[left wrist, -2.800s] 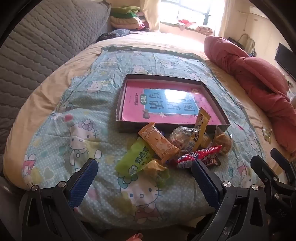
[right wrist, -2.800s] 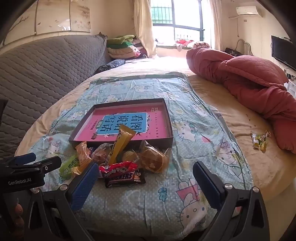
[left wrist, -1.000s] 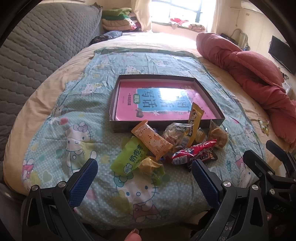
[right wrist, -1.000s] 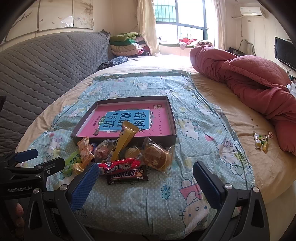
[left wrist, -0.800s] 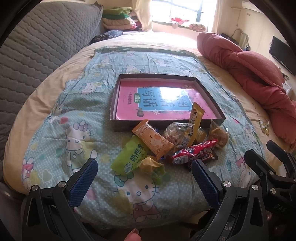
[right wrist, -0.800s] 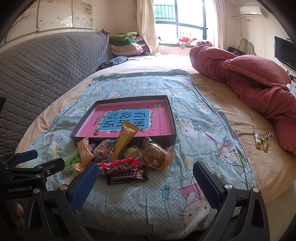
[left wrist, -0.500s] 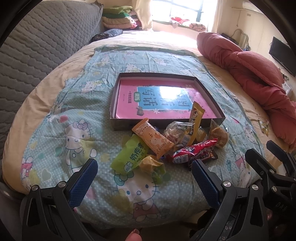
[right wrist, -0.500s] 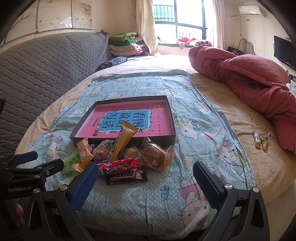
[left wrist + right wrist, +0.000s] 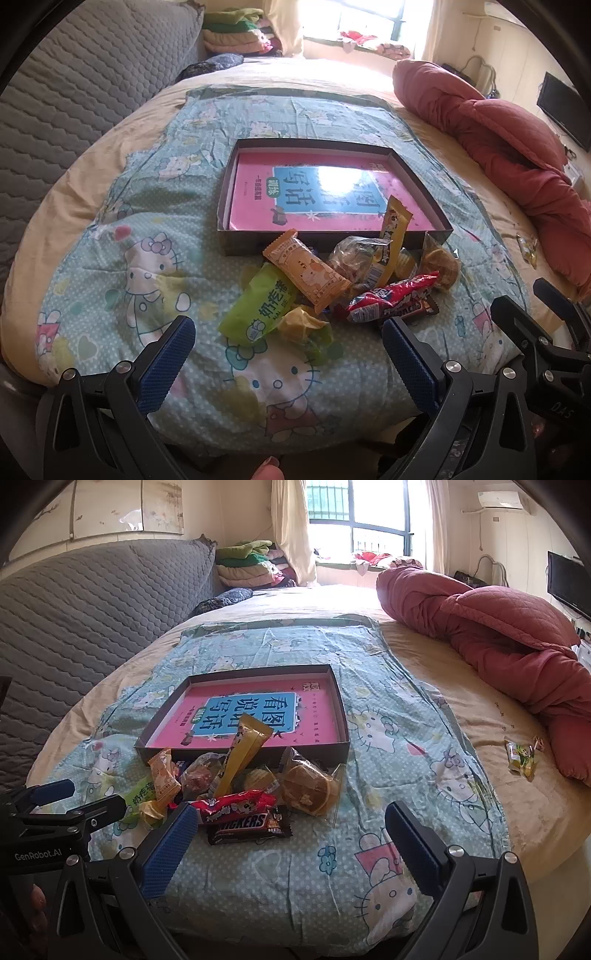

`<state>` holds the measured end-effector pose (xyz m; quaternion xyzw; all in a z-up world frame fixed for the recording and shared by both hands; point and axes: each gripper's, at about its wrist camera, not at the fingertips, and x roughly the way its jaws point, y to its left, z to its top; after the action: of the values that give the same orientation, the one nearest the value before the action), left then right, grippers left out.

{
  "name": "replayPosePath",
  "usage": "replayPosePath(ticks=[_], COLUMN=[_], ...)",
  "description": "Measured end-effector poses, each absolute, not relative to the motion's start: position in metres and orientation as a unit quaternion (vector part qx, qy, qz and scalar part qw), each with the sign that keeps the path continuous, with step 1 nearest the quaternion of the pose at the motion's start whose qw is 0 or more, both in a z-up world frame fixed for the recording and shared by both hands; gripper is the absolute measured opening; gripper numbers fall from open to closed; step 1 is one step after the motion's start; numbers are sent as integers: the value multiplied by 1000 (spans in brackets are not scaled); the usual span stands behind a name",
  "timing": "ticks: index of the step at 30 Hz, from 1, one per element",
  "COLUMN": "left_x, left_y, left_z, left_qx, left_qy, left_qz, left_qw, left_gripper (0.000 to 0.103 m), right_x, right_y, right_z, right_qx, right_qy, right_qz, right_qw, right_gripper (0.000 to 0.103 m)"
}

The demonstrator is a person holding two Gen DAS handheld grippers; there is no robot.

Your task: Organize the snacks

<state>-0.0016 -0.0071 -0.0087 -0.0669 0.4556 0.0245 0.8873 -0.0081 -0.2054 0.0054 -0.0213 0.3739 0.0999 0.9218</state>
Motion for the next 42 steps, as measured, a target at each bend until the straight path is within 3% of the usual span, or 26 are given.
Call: replayPosePath(ticks=[24, 42], left_x=[12, 29], left_y=[50, 16], left_z=[-54, -60], left_qx=[-155, -92], left_qy=[524, 523], left_qz=[29, -28], left_qw=[837, 847], left_gripper=[101, 101], right_x=[7, 17], right_y=[-183, -179], right_z=[-12, -28], right_qx=[-34, -21], right_qy=[396, 428], right_qz=[131, 135], right_qw=[908, 893], right_gripper=[102, 102])
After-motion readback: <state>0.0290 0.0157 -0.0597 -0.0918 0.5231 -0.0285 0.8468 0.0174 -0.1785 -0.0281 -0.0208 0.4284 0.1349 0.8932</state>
